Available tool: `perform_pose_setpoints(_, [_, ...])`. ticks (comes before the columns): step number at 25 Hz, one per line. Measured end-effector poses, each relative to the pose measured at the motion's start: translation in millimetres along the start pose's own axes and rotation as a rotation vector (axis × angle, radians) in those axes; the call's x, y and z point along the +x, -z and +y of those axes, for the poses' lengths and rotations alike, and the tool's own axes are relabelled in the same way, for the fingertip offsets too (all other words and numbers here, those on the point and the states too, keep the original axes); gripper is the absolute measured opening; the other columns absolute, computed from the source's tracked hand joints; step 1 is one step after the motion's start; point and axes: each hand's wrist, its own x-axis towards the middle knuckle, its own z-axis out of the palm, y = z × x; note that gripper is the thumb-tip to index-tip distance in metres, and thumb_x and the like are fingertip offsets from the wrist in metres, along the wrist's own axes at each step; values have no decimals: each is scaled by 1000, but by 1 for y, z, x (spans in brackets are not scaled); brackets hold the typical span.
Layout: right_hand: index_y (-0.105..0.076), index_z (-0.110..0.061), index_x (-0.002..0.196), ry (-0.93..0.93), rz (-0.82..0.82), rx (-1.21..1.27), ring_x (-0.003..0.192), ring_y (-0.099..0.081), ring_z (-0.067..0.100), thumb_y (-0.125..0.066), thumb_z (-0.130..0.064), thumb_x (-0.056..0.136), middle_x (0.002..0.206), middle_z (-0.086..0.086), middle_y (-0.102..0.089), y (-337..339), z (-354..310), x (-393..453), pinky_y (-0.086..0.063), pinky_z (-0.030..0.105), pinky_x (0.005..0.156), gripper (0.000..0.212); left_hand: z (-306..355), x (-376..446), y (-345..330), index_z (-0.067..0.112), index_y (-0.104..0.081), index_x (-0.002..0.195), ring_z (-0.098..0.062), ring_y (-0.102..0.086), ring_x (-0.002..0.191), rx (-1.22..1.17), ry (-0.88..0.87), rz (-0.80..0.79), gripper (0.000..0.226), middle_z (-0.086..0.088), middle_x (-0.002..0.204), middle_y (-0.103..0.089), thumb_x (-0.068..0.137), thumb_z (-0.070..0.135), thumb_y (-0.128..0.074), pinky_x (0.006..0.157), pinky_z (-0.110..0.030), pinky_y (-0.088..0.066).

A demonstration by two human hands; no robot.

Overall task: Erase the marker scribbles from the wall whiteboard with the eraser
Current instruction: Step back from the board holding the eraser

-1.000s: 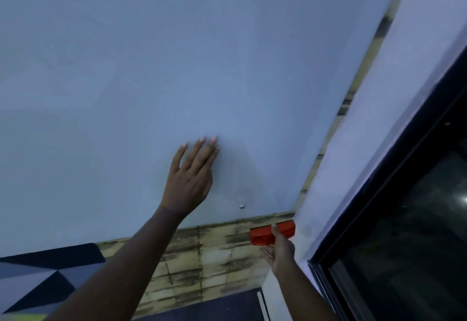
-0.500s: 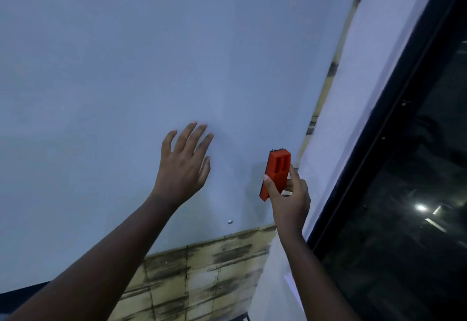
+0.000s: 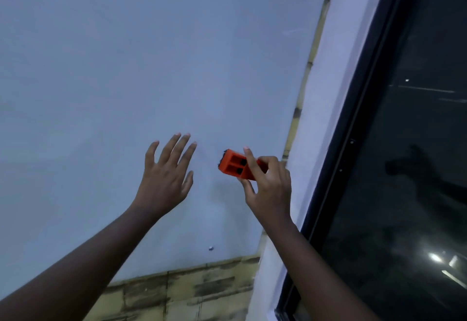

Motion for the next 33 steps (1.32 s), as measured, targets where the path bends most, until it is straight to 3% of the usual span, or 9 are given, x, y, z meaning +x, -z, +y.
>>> perform_pose_setpoints(4, [-50,-29,152,85,71,-1,98,-57,22,-80,-29,86,108,6,-57,48,18,45,-43,42,95,73,6,27,46,4,-47,158,-35,-37,157,91,26,-5,67,-18,169,-37,101,36,-36,120,-65,-29])
perform_pose_setpoints(9, [-44,-34,155,238,113,-50,105,-59,26,-72,-30,92,117,9,-58,108,43,63,-39,46,92,69,32,55,121,4,-48,158,-37,-37,157,199,34,-26,69,-18,169,-38,100,38,-33,120,-67,-32])
perform_pose_setpoints(17, [-48,-34,150,352,175,-47,108,-58,30,-77,-18,85,118,10,-58,160,30,100,-38,50,95,73,39,57,231,8,-51,157,-33,-40,156,351,-133,65,61,-14,167,-42,102,33,-40,120,-65,-34])
perform_pose_setpoints(23, [-44,-34,153,320,238,41,108,-57,26,-72,-27,90,120,8,-58,178,-6,126,-38,48,95,69,8,59,291,6,-55,154,-35,-44,152,480,-86,84,63,-16,165,-46,100,33,-37,116,-67,-39])
perform_pose_setpoints(33, [-51,-30,151,279,365,18,103,-61,25,-83,-34,82,117,4,-62,177,-64,201,-40,47,93,76,-86,63,306,7,-53,156,-34,-40,155,503,-40,159,64,-15,168,-41,100,35,-39,118,-66,-35])
